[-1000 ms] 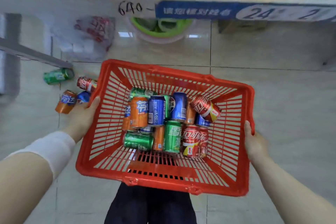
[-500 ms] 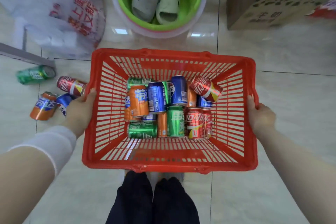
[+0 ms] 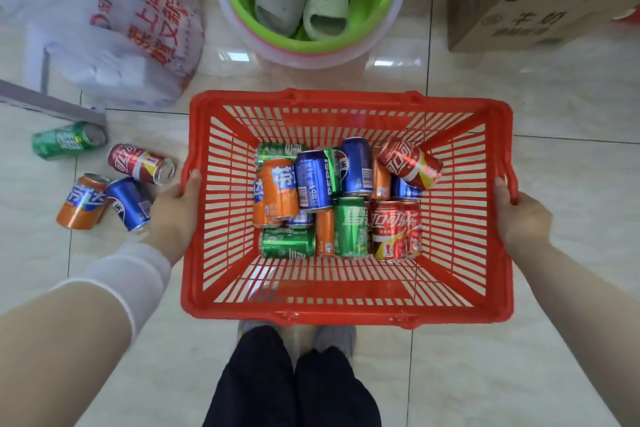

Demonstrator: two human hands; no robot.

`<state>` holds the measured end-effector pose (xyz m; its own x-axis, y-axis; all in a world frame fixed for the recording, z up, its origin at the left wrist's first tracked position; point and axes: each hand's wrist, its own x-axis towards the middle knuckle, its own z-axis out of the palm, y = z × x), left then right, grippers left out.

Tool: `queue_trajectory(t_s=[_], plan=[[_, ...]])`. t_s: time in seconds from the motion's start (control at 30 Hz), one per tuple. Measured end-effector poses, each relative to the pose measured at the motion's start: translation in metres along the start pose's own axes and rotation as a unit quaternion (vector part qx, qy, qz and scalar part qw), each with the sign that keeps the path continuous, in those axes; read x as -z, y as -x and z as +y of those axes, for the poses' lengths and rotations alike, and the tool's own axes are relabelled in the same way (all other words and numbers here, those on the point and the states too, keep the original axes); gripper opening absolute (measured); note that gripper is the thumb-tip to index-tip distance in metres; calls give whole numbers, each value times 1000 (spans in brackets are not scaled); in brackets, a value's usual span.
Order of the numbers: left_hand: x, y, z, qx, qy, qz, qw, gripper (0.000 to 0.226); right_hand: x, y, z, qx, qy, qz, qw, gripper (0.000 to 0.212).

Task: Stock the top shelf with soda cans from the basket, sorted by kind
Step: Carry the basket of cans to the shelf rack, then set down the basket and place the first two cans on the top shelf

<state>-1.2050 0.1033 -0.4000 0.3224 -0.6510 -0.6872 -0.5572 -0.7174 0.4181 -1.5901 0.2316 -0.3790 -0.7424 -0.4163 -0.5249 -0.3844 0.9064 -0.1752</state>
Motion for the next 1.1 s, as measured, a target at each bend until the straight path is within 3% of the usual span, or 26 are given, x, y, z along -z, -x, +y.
queue_trajectory(t_s=[0.33,0.5,0.73,0.87,0.97,1.03,1.1], plan=[[-8,-3,-11,-5,0,28,1000,65,-9,3,11,-39,-57,8,998,63],[-7,-2,-3,11,-6,3,1000,61,-13,8,12,-51,-66,21,996,64],[-8,2,-2,2,-57,20,998,61,-12,8,9,-76,-67,12,995,63],[-8,7,0,18,-102,55,993,60,-8,10,8,-105,-100,26,989,61],[-9,24,1,37,-35,121,991,54,-8,25,2,-86,-157,79,981,71],[-10,42,2,-23,-53,173,983,51,-10,39,1,-46,-162,101,981,81],[-11,67,6,-134,-106,166,971,44,-12,57,-2,-26,-151,102,983,80]])
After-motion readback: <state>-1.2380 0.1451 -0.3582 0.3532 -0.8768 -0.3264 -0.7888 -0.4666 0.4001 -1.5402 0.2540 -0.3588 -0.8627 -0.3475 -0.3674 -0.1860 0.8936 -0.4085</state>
